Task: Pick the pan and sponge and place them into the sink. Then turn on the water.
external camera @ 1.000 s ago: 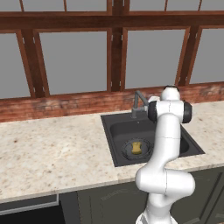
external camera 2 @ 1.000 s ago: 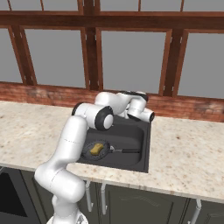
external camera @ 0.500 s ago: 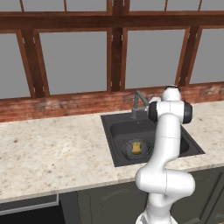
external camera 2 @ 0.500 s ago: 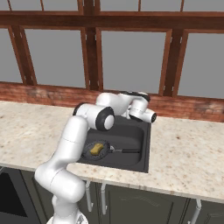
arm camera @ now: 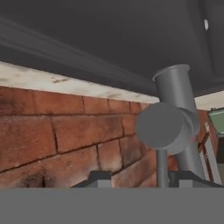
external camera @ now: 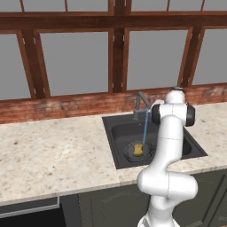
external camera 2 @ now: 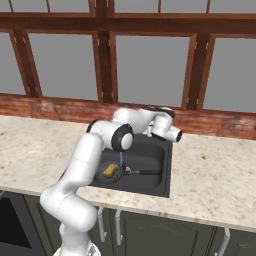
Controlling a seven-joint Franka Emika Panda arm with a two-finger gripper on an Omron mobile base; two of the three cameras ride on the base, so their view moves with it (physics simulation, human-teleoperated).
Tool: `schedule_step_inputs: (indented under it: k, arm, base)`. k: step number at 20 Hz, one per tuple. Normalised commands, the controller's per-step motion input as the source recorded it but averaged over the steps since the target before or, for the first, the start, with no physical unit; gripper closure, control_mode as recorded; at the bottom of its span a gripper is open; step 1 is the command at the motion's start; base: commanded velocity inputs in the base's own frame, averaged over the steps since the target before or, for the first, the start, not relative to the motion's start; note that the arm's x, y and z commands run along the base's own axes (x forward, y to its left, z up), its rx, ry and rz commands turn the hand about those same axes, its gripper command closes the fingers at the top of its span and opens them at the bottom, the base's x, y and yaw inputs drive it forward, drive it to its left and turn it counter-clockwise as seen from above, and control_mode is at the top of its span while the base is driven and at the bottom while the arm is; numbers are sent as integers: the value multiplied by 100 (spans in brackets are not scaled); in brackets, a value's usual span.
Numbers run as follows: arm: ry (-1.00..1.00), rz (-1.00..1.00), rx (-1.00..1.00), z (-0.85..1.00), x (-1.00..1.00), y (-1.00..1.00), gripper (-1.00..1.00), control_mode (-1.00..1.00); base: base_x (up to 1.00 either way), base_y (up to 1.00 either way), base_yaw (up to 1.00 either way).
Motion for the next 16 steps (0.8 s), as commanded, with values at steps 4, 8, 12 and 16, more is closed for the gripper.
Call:
schedule_step_inputs:
  k: [4, 8, 12, 16]
  arm:
    - [7, 0, 1, -41, 0, -93, 100, -100]
    - [6, 0, 1, -30, 0, -86, 100, -100]
    - [-8, 0, 0, 11, -72, -36, 100, -100]
    - [-26, 0, 0, 54, -100, -7, 100, -100]
  base:
    - [0, 0, 0]
    - [0, 0, 0]
    - [0, 0, 0]
    - [0, 0, 0]
